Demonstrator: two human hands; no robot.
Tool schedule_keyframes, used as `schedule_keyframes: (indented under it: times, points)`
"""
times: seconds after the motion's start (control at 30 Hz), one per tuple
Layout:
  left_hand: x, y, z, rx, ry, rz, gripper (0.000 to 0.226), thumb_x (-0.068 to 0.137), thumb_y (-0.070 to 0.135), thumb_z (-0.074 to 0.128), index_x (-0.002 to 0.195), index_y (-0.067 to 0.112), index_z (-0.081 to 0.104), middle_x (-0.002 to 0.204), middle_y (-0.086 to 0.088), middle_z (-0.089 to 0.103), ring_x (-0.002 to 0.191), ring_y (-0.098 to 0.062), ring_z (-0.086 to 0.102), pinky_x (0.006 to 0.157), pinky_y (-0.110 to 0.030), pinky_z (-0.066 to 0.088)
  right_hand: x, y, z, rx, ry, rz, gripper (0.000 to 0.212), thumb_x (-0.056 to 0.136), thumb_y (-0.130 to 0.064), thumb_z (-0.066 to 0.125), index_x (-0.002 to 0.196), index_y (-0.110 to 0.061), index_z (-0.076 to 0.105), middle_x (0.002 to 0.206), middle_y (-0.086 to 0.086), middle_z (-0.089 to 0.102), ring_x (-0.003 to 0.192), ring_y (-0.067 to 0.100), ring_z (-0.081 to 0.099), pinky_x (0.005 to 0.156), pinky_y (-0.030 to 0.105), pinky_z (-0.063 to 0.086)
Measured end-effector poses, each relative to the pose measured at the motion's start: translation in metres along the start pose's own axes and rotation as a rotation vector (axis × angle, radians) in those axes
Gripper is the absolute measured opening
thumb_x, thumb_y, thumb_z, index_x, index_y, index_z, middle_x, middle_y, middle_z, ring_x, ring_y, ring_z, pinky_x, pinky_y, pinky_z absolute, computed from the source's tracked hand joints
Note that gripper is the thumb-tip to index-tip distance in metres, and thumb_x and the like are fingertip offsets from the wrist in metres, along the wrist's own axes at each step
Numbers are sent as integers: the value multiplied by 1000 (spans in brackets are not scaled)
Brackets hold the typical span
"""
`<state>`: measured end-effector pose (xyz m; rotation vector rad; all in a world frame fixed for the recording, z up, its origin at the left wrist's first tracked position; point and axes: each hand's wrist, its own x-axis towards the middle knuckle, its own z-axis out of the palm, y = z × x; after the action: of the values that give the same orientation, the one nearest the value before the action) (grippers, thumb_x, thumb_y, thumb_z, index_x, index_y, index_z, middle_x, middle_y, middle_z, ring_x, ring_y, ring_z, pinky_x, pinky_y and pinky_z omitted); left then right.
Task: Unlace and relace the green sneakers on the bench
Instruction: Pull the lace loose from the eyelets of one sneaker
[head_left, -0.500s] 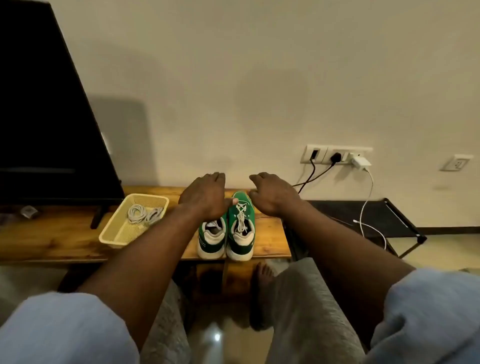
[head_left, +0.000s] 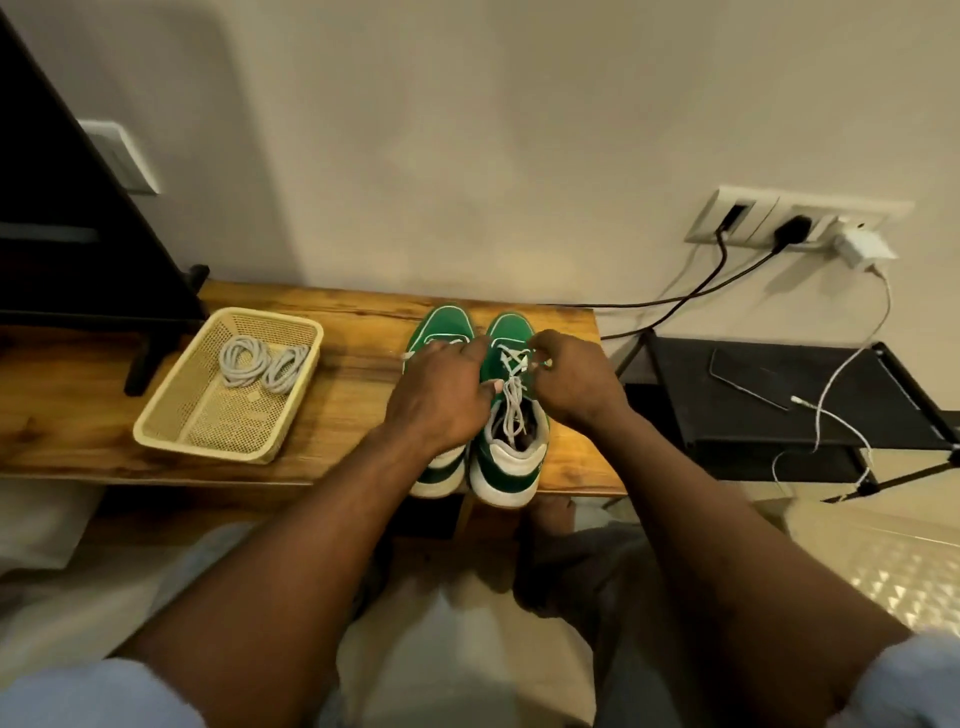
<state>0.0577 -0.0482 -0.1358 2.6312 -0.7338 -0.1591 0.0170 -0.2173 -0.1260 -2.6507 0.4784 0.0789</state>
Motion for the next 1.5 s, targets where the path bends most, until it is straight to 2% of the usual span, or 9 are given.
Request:
schedule_keyframes:
  times: [0.17,0.3,0.47,0.67,0.8,1.0,1.13,1.33,1.5]
  points:
    - [13,9,27,-35,-24,-61,55,96,62,60,137,25,64,119,-2,75,115,-28,65,101,-48,50,10,27,15,96,-29,24,10,88,-22,71,89,-32,67,93,-2,74,89,22,68,74,33,54]
    - [19,23,34,63,-21,-86,43,93,60,66,118,25,73,105,0,75,107,-26,67,100,-45,44,14,31,14,-31,-128,1,24,87,-26,77,73,-32,60,86,-4,73,87,21,68,79,38,58]
    - [29,21,28,-51,-48,-187,22,87,22,72,107,25,80,100,-2,78,90,-26,72,83,-42,62,26,29,15,-52,-152,-29,15,83,-22,69,72,-30,63,82,-5,71,83,21,65,78,42,60]
    - [39,7,19,2,40,-99,32,90,11,73,115,30,76,107,3,76,95,-21,70,81,-41,62,30,25,13,-43,-239,-2,23,77,-41,87,78,-26,69,81,-5,71,81,18,66,76,42,61]
    - [39,8,18,-43,81,-71,13,91,17,72,98,28,73,92,7,67,85,-15,61,70,-33,52,26,23,16,-73,-176,-7,30,79,-50,83,83,-26,65,87,-1,68,81,21,64,69,37,57]
    - [32,9,25,-35,-125,-96,1,94,30,72,93,31,70,81,9,67,78,-13,65,72,-34,57,26,22,19,-50,-117,-9,7,83,-27,65,79,-24,69,83,-2,71,81,22,65,71,40,60]
    - [31,9,25,-8,-143,-87,31,90,27,79,119,32,70,91,7,71,89,-17,67,78,-38,59,29,23,17,26,-117,12,15,80,-31,67,70,-20,69,74,-3,71,75,20,66,68,41,61]
    - [31,10,25,42,-121,-47,36,93,31,76,127,30,67,101,4,73,97,-18,67,81,-36,57,31,23,13,154,-143,116,38,88,-42,71,62,-19,57,67,2,63,64,19,56,55,29,39]
    - [31,8,27,51,-100,-38,33,92,27,75,124,30,67,98,3,72,94,-20,66,75,-33,52,29,19,11,287,-208,167,25,94,-30,65,73,-15,65,82,9,75,76,25,69,70,42,57]
